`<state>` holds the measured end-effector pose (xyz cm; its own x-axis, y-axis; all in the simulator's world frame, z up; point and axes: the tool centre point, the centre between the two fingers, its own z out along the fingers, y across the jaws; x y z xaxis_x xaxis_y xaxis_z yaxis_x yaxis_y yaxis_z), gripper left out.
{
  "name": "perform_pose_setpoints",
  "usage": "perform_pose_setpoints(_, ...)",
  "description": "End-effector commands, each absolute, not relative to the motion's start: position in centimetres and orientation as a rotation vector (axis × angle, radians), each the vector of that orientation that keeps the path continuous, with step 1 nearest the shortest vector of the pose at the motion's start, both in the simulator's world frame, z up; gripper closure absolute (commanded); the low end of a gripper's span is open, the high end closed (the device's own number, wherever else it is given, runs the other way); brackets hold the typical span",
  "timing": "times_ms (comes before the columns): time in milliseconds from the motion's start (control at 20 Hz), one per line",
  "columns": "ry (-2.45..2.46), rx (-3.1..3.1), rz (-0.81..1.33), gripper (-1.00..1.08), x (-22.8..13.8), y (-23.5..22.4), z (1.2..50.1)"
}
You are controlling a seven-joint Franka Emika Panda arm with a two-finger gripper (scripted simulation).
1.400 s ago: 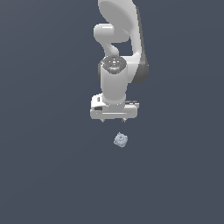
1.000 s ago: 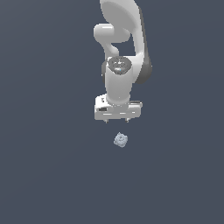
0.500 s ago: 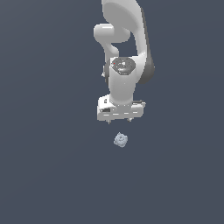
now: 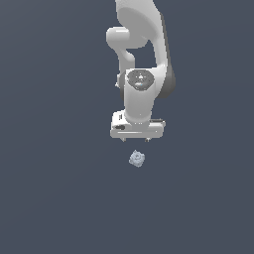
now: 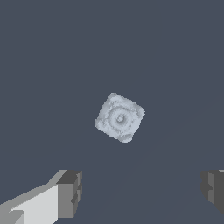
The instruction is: Pick up the object and move it to a goal position.
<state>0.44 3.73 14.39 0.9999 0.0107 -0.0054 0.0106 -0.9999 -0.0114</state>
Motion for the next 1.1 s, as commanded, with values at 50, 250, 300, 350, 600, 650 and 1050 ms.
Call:
perform_pose_setpoints(50, 0.080, -3.129, 0.009, -0.92, 0.9, 3.9, 13.7)
perform_pose_setpoints(250, 0.226, -3.123, 0.009, -0.92, 1.7, 4.1, 12.8)
perform_pose_setpoints(300, 0.267, -3.120, 0.009, -0.92, 1.9, 4.1, 12.5)
perform_pose_setpoints(350, 0.310, -3.116, 0.008, -0.92, 2.1, 4.2, 12.2)
perform_pose_setpoints(600, 0.499, -3.095, 0.006, -0.92, 3.0, 4.4, 10.9)
perform_pose_setpoints(650, 0.531, -3.091, 0.006, -0.92, 3.2, 4.5, 10.6)
perform_pose_setpoints(1050, 0.701, -3.061, 0.001, -0.92, 4.0, 4.7, 9.4)
